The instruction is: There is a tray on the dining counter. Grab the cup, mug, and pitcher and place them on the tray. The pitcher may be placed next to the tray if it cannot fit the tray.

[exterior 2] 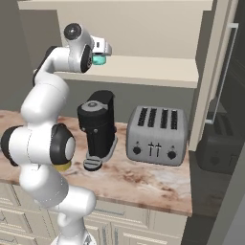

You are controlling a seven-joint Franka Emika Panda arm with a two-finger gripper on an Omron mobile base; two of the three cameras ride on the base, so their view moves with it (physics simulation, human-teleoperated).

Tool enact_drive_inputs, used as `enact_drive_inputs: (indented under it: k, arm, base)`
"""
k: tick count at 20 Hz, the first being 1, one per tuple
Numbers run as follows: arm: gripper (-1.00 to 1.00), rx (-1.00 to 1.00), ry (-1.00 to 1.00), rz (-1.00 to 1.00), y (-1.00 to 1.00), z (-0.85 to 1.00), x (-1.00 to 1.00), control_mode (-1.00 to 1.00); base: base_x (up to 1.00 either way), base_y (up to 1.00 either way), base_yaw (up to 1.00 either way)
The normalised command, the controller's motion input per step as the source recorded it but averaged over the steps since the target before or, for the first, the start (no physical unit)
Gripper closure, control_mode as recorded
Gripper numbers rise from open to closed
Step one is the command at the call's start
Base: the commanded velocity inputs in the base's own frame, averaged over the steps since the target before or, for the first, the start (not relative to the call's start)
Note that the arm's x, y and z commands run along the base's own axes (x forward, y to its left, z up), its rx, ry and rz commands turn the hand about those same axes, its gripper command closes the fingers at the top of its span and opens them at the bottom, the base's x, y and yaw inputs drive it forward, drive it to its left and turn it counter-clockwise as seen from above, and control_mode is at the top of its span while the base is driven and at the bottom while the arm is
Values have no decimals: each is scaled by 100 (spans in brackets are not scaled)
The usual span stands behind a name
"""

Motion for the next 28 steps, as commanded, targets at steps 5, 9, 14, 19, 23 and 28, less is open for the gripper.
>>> enact_drive_inputs:
  k: [5, 9, 14, 19, 23, 28]
  arm:
    - [100, 0, 0, 0, 0, -1, 9, -100]
    - [100, 0, 0, 0, 0, 0, 2, -100]
    - [100, 0, 0, 0, 0, 0, 0, -100]
    - [100, 0, 0, 0, 0, 0, 0, -100]
    - [100, 0, 0, 0, 0, -1, 0, -100]
    - [100, 0, -1, 0, 0, 0, -15, -100]
  base:
    - [0, 0, 0]
    - [0, 0, 0]
    - [0, 0, 0]
    - [0, 0, 0]
    - [0, 0, 0]
    - [0, 0, 0]
